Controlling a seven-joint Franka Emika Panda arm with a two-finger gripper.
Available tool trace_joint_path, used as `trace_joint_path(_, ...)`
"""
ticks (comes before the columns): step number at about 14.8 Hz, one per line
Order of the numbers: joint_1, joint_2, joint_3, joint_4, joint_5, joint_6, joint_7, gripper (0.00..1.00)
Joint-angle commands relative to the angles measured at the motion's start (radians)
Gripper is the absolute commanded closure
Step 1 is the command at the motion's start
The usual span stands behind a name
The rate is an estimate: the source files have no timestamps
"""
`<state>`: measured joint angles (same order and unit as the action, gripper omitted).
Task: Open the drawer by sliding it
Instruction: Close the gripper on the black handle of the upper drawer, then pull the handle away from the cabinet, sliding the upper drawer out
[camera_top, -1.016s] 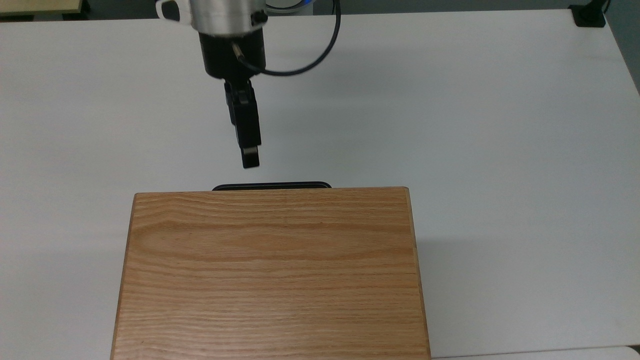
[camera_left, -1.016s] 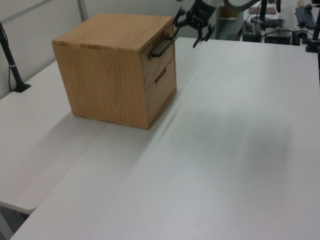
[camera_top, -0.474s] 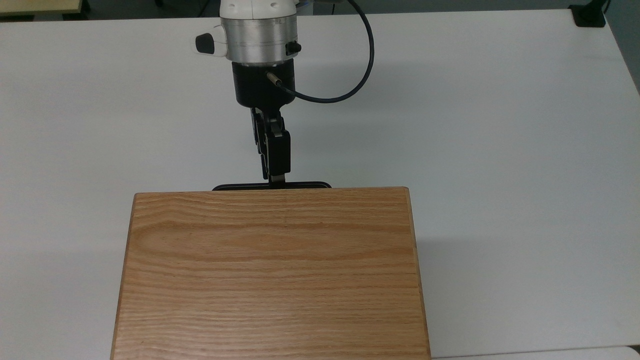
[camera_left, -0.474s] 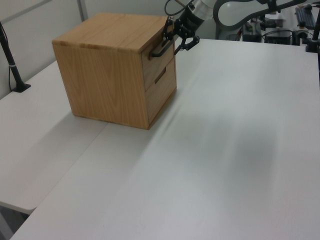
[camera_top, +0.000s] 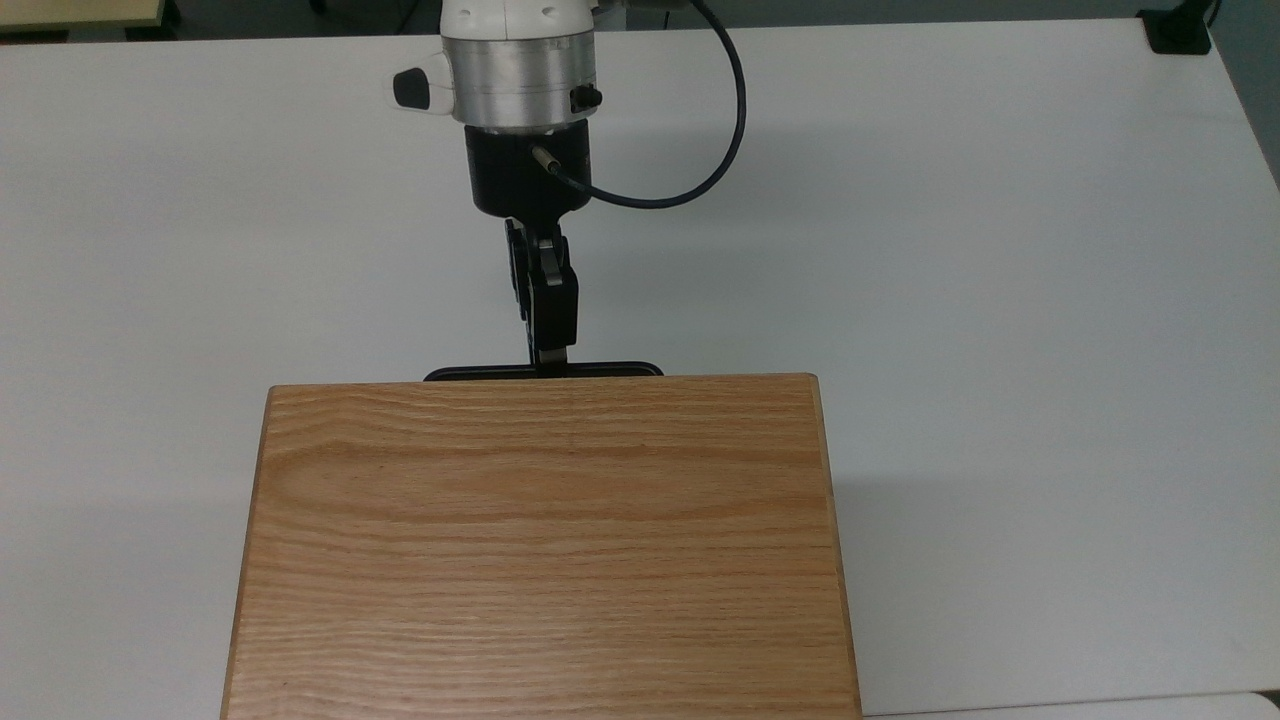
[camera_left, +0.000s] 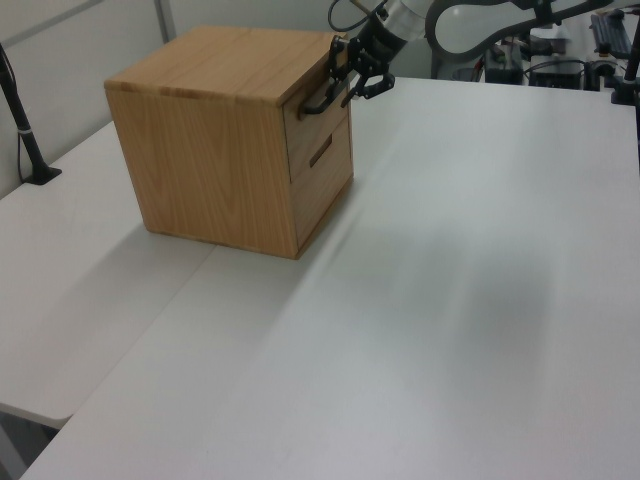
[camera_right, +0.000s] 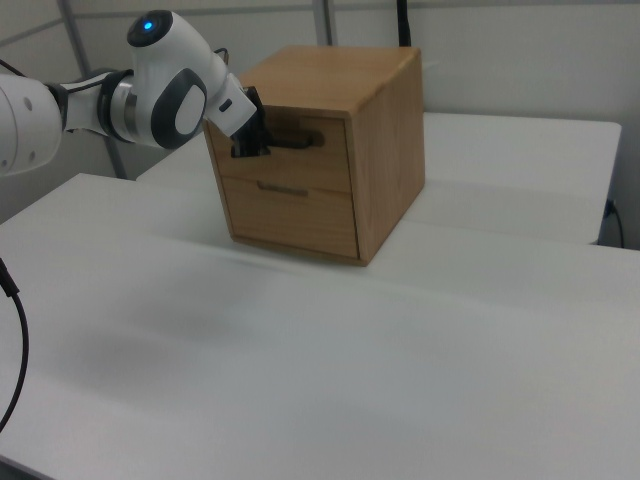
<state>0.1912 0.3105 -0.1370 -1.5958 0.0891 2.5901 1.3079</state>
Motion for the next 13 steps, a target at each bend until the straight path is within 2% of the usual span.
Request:
trace_joint_path(1,0.022,-0.028,-0.019,-0.039,0.015,0.01,0.033,0.77)
trace_joint_path(3,0.022,-0.053,-0.018,-0.067,0.015,0.01,0.031,0.88)
trace_joint_path(4,0.022,-0.062,-0.018,-0.084,0.015,0.01,0.031,0.89)
trace_joint_path(7,0.02,-0.121,-0.015,-0.156,0.015,0.012,0.024,0.9)
trace_joint_path(13,0.002,-0.359,0.004,-0.41,0.017,0.021,-0.008,0.9)
